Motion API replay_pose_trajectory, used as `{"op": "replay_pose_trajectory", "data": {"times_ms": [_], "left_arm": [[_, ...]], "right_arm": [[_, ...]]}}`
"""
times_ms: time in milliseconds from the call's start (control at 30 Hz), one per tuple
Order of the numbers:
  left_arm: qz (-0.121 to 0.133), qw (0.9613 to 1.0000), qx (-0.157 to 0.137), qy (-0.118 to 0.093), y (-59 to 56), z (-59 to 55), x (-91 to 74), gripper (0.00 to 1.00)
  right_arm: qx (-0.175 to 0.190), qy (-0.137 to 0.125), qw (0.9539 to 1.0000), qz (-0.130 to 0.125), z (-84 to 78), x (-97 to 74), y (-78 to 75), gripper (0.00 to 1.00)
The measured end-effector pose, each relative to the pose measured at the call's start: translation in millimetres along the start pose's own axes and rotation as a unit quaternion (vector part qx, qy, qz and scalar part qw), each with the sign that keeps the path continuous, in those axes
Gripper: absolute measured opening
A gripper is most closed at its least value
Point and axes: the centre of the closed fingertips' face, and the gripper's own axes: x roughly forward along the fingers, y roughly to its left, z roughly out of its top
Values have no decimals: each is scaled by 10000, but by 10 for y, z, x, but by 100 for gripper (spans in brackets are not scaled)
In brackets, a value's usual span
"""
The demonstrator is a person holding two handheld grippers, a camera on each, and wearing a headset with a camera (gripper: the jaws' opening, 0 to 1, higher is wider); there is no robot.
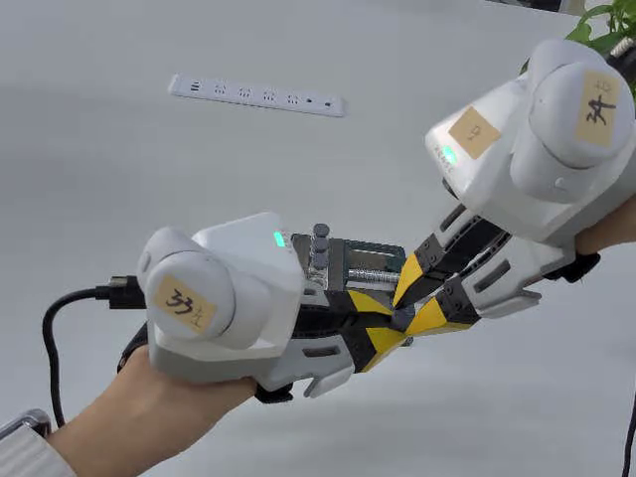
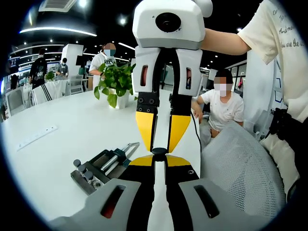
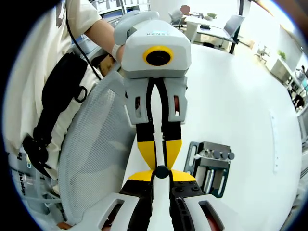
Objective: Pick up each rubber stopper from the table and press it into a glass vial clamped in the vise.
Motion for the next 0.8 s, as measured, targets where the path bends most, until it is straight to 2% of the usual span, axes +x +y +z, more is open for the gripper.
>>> {"op": "replay_pose_trajectory", "data": {"times_ms": [467,667,800], "left_arm": [[1,9999,-69,-74,20,4,-5,4],[95,9999,-17,-44,50,-15,-11,5],[235,9997,-64,46,113,-82,-37,12]], "right_arm": [[55,-40,10000,32,10,-9,-7,5],[40,-7,10000,44,13,7,-39,5],[63,35,10000,59,-9,32,-73,5]]}}
